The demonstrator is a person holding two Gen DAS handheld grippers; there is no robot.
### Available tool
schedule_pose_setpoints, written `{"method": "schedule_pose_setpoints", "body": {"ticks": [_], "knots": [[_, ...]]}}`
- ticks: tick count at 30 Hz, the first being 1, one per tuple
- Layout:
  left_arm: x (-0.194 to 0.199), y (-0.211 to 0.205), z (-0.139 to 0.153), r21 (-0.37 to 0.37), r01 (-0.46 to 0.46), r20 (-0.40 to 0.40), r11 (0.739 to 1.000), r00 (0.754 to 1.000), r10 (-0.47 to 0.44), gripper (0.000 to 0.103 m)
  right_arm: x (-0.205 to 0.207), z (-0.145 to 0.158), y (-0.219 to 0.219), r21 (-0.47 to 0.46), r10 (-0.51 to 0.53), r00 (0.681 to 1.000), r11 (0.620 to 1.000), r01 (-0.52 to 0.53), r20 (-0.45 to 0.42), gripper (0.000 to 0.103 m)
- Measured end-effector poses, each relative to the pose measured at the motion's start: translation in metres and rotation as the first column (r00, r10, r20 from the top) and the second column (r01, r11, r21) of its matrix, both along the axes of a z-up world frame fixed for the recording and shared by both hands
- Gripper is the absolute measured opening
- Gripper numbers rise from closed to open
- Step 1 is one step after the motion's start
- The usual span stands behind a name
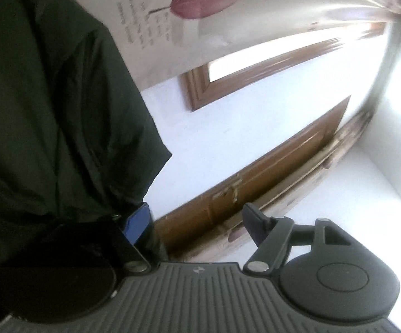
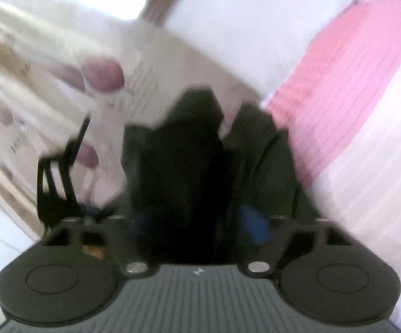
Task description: Fold large clothes
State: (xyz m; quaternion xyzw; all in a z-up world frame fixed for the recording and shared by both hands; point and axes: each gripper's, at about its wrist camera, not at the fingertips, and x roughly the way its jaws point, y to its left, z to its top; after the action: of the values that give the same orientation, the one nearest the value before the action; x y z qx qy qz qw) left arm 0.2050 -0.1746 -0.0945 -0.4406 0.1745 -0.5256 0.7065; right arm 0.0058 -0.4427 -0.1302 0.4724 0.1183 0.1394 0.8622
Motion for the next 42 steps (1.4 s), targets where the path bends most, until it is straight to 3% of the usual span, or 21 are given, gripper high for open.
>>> {"method": "schedule_pose_setpoints", "body": {"ticks": [5, 10, 11, 13, 14, 16, 18, 21, 24, 26, 28, 30, 31, 34, 35, 36, 37, 40, 42], "knots": [[-0.015, 0.013, -0.017, -0.159, -0.092, -0.035, 0.983, 0.996, 0.088, 0.074, 0.016, 0.02, -0.014, -0.004, 0.007, 0.999, 1.0, -0.007, 0.041, 0.1], [-0.034, 0.027, -0.03, -0.206, -0.177, -0.107, 0.962, 0.982, 0.157, 0.075, 0.068, 0.044, 0.003, -0.166, 0.065, 0.998, 0.984, -0.065, -0.009, 0.1], [-0.041, 0.031, -0.026, -0.189, -0.189, -0.101, 0.964, 0.98, 0.172, 0.076, 0.078, 0.047, 0.008, -0.21, 0.079, 0.997, 0.974, -0.082, -0.022, 0.098], [-0.054, 0.039, -0.011, -0.066, -0.238, -0.096, 0.969, 0.968, 0.231, 0.086, 0.1, 0.048, 0.018, -0.314, 0.096, 0.993, 0.943, -0.111, -0.063, 0.061], [-0.06, 0.049, -0.007, -0.011, -0.249, -0.091, 0.969, 0.965, 0.247, 0.086, 0.103, 0.05, 0.02, -0.354, 0.1, 0.991, 0.927, -0.123, -0.083, 0.052], [-0.072, 0.063, -0.004, 0.08, -0.238, -0.044, 0.968, 0.969, 0.242, 0.086, 0.111, 0.049, 0.017, -0.393, 0.109, 0.99, 0.91, -0.136, -0.088, 0.045], [-0.082, 0.074, -0.005, 0.164, -0.255, -0.001, 0.953, 0.966, 0.259, 0.086, 0.117, 0.052, 0.014, -0.432, 0.108, 0.989, 0.891, -0.139, -0.096, 0.032], [-0.088, 0.082, -0.021, 0.183, -0.226, 0.014, 0.957, 0.974, 0.228, 0.084, 0.127, 0.06, 0.001, -0.442, 0.112, 0.991, 0.887, -0.135, -0.078, 0.028], [-0.093, 0.066, -0.031, 0.233, -0.191, 0.081, 0.954, 0.981, 0.177, 0.084, 0.141, 0.061, -0.016, -0.452, 0.069, 0.995, 0.887, -0.094, -0.071, 0.028], [-0.096, 0.051, -0.037, 0.279, -0.189, 0.151, 0.941, 0.977, 0.151, 0.085, 0.154, 0.047, -0.031, -0.403, 0.102, 0.989, 0.905, -0.139, -0.112, 0.029], [-0.099, 0.044, -0.044, 0.27, -0.175, 0.185, 0.947, 0.975, 0.127, 0.086, 0.155, 0.036, -0.041, -0.378, 0.083, 0.985, 0.916, -0.135, -0.152, 0.041], [-0.097, 0.041, -0.052, 0.259, -0.173, 0.199, 0.95, 0.972, 0.123, 0.086, 0.136, 0.043, -0.052, -0.375, -0.007, 0.994, 0.926, -0.034, -0.109, 0.058], [-0.098, 0.042, -0.054, 0.244, -0.172, 0.207, 0.955, 0.971, 0.122, 0.086, 0.123, 0.053, -0.055, -0.382, -0.048, 0.996, 0.924, 0.017, -0.073, 0.058], [-0.097, 0.044, -0.06, 0.221, -0.174, 0.215, 0.96, 0.968, 0.126, 0.086, 0.1, 0.094, -0.041, -0.482, -0.005, 0.999, 0.876, 0.02, 0.033, 0.06], [-0.099, 0.044, -0.062, 0.215, -0.174, 0.217, 0.961, 0.968, 0.126, 0.086, 0.099, 0.106, -0.03, -0.523, 0.029, 0.999, 0.852, -0.004, 0.039, 0.069], [-0.098, 0.041, -0.062, 0.212, -0.173, 0.219, 0.962, 0.968, 0.126, 0.086, 0.104, 0.115, -0.019, -0.55, 0.071, 0.997, 0.834, -0.048, 0.022, 0.084], [-0.1, 0.04, -0.063, 0.216, -0.175, 0.226, 0.961, 0.966, 0.126, 0.087, 0.114, 0.122, -0.005, -0.566, 0.121, 0.992, 0.817, -0.112, -0.022, 0.088], [-0.1, 0.038, -0.06, 0.225, -0.174, 0.237, 0.959, 0.964, 0.119, 0.087, 0.149, 0.127, 0.031, -0.632, 0.165, 0.981, 0.752, -0.19, -0.099, 0.089], [-0.099, 0.039, -0.059, 0.227, -0.165, 0.233, 0.96, 0.966, 0.111, 0.087, 0.172, 0.126, 0.047, -0.644, 0.182, 0.972, 0.728, -0.235, -0.149, 0.087]]}}
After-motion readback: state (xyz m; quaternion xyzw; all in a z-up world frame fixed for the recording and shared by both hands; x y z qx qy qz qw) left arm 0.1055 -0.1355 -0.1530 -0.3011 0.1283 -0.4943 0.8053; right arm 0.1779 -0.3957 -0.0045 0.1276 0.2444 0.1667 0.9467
